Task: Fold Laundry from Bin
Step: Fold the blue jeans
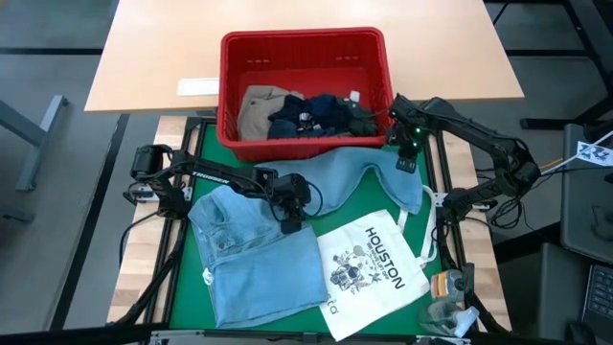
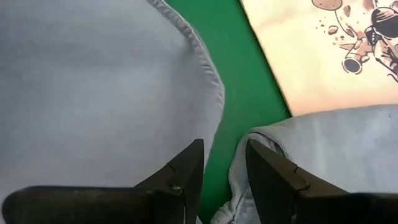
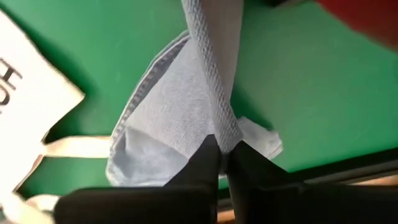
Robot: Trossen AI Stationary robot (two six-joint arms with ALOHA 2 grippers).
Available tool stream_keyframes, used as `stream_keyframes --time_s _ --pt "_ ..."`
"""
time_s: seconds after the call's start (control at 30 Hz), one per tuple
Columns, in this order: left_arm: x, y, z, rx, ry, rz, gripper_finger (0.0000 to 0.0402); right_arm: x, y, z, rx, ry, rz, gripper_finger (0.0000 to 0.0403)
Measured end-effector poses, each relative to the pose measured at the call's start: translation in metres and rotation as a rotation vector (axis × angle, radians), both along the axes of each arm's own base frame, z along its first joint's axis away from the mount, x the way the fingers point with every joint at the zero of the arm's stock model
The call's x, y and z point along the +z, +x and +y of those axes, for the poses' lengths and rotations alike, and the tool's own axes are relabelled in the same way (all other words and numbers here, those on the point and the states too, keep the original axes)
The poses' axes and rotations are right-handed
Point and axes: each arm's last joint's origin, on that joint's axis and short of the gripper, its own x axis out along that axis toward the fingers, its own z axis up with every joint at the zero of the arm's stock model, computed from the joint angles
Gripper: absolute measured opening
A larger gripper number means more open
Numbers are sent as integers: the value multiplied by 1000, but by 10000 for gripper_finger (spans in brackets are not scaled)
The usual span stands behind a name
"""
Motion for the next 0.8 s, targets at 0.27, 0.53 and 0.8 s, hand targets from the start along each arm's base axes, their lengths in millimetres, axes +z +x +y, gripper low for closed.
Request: stream_keyframes --time_s 0.27,0.53,0.8 --pt "0 0 2 30 40 1 114 29 1 -1 -31 1 -12 9" --pt "0 0 3 95 53 -1 114 72 -1 2 -114 -14 -40 7" --pt "-8 7 4 214 82 -36 114 102 1 7 -179 50 -216 12"
